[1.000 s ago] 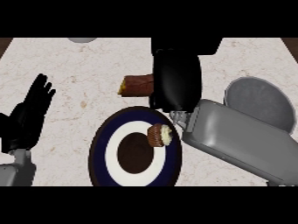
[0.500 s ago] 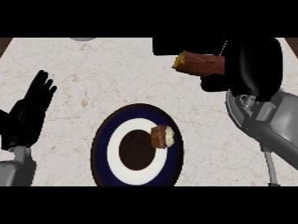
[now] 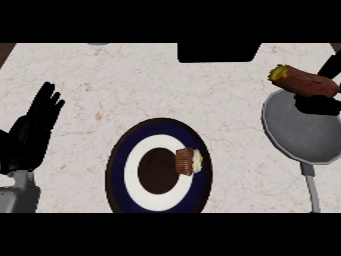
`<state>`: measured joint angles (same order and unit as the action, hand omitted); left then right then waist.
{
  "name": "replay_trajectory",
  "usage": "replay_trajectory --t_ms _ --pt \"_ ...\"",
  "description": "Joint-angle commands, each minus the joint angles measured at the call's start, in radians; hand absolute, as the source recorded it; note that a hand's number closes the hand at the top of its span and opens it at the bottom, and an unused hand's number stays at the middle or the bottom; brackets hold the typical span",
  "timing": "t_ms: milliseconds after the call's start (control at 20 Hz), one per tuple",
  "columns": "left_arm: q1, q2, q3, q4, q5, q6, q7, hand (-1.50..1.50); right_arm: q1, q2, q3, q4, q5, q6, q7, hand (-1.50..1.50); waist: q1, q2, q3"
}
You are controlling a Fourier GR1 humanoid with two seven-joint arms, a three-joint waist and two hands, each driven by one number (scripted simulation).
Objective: Pick the sweet potato from the plate and place it in the pan
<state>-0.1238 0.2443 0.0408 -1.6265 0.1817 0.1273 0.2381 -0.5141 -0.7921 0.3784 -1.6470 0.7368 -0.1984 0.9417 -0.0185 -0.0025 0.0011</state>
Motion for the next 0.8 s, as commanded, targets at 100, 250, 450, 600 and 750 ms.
replay_trajectory --t_ms 100,250,450,600,750 --pt "-0.046 -0.036 -0.019 0.091 -0.037 -0.009 -0.068 0.0 0.08 0.027 -0.135 0.198 -0.074 -0.117 -0.285 1.5 0.02 0.007 -0.001" --pt "-0.08 -0.005 -0.004 0.023 -0.014 -0.009 0.051 0.0 0.142 0.048 -0.171 0.296 -0.137 -0.166 -0.44 1.5 0.023 0.006 0.0" --pt "-0.059 -0.03 0.001 0.022 -0.026 0.004 0.031 0.0 0.119 0.171 -0.147 0.46 -0.058 -0.229 -0.534 1.5 0.03 0.006 0.0" --pt "-0.046 -0.034 -0.003 0.062 -0.027 -0.03 -0.034 0.0 0.079 0.175 -0.172 0.646 -0.048 -0.211 -0.57 1.5 0.037 0.009 0.0" --pt "-0.038 0.008 0.032 -0.001 0.002 -0.043 0.022 0.0 0.085 0.246 -0.266 0.677 -0.154 -0.233 -0.498 -1.5 0.038 0.006 0.0"
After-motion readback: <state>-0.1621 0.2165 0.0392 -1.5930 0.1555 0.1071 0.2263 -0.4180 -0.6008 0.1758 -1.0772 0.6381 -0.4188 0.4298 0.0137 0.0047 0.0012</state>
